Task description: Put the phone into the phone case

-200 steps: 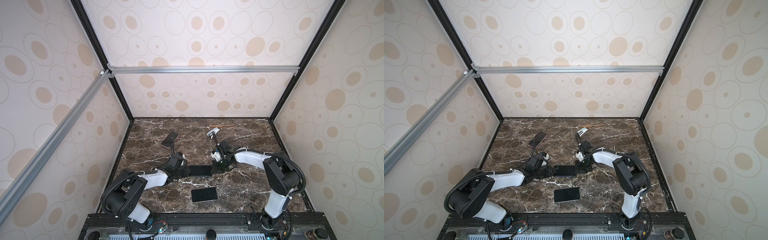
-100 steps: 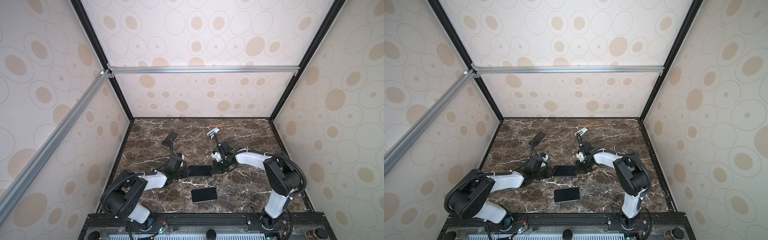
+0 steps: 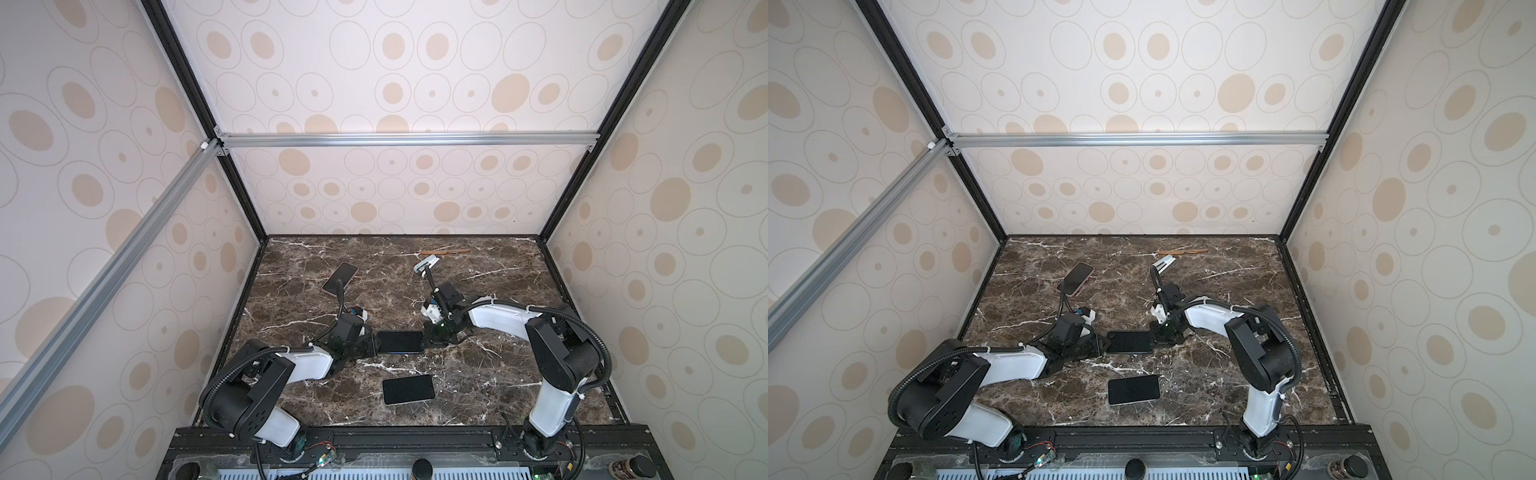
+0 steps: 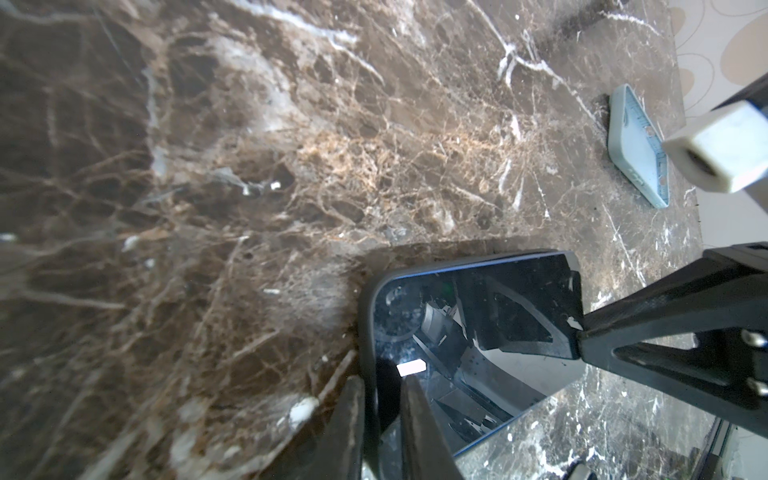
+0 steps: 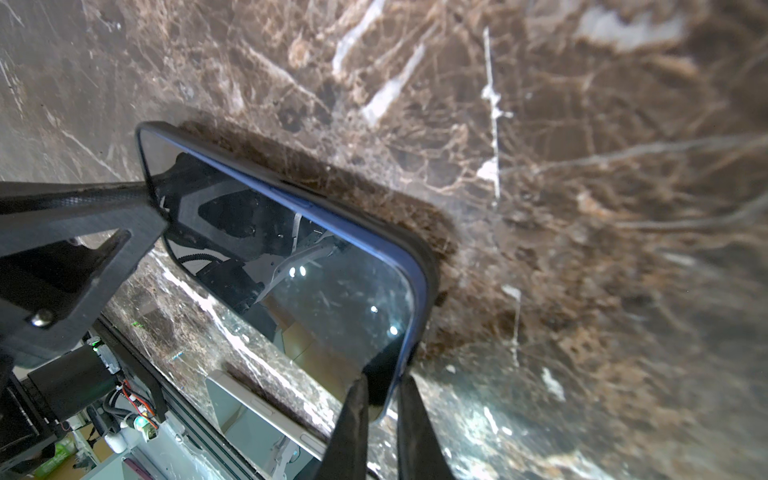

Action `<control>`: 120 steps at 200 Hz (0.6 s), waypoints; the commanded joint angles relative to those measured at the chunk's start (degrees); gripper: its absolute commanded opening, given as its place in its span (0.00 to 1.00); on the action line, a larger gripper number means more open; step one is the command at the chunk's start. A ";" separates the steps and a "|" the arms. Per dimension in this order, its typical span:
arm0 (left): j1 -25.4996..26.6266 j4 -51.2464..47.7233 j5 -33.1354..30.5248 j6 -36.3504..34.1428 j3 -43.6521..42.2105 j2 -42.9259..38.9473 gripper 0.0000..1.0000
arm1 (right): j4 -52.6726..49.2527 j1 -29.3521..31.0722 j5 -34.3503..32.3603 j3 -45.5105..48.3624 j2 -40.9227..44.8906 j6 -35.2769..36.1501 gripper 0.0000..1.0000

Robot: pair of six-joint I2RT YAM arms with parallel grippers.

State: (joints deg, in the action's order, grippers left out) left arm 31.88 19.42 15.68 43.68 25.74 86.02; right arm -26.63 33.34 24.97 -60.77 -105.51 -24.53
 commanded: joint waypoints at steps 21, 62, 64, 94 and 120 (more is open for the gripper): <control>1.34 -6.06 1.10 0.52 -1.32 3.10 0.18 | -1.58 4.77 -11.16 5.07 -13.79 2.59 0.13; 1.37 -6.06 0.86 0.83 -1.58 3.28 0.18 | -1.00 4.72 -12.22 5.30 -15.69 3.44 0.14; 1.42 -6.06 0.85 0.82 -1.57 3.24 0.18 | -0.97 4.72 -12.23 5.31 -15.73 3.51 0.15; 1.44 -6.06 0.44 1.35 -1.92 2.84 0.19 | -0.67 4.72 -13.78 5.58 -16.64 3.86 0.17; 1.45 -6.09 0.06 1.06 -2.00 2.52 0.19 | 0.71 4.78 -14.65 6.48 -17.51 3.39 0.15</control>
State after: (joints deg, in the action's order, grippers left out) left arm 31.99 19.81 15.44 43.97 25.74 86.26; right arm -27.88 33.39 25.08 -62.15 -107.11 -22.92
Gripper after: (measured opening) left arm 0.187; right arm 0.167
